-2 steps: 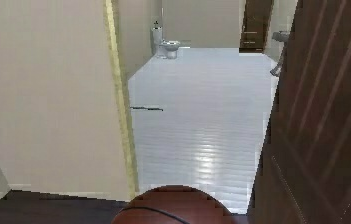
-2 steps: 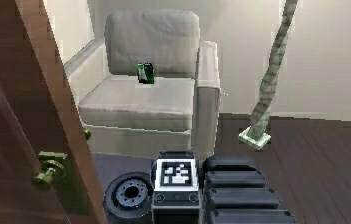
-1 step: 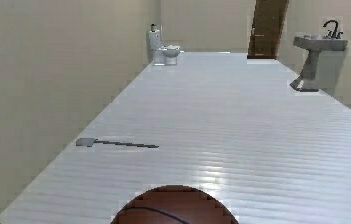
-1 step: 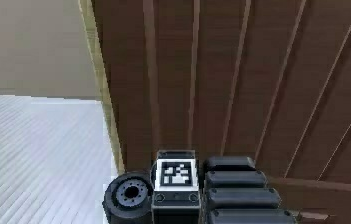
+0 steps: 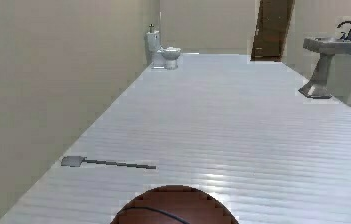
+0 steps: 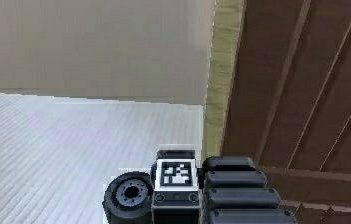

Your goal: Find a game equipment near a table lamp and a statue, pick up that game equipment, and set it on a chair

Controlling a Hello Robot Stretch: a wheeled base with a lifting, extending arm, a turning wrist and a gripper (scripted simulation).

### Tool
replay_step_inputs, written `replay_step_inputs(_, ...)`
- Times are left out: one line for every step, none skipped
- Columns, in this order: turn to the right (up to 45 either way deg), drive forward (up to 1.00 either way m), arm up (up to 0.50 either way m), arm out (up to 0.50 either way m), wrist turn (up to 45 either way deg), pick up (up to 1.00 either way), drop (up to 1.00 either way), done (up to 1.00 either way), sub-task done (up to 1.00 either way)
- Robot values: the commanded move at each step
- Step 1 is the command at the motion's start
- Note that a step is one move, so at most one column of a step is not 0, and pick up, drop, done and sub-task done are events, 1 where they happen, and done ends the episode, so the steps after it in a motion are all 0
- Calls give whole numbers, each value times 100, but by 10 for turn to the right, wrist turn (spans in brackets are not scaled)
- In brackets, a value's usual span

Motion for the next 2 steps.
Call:
replay_step_inputs(150, 0, 0, 0, 0, 0, 0, 0, 0)
replay_step_inputs(0, 100, 0, 0, 0, 0, 0, 0, 0)
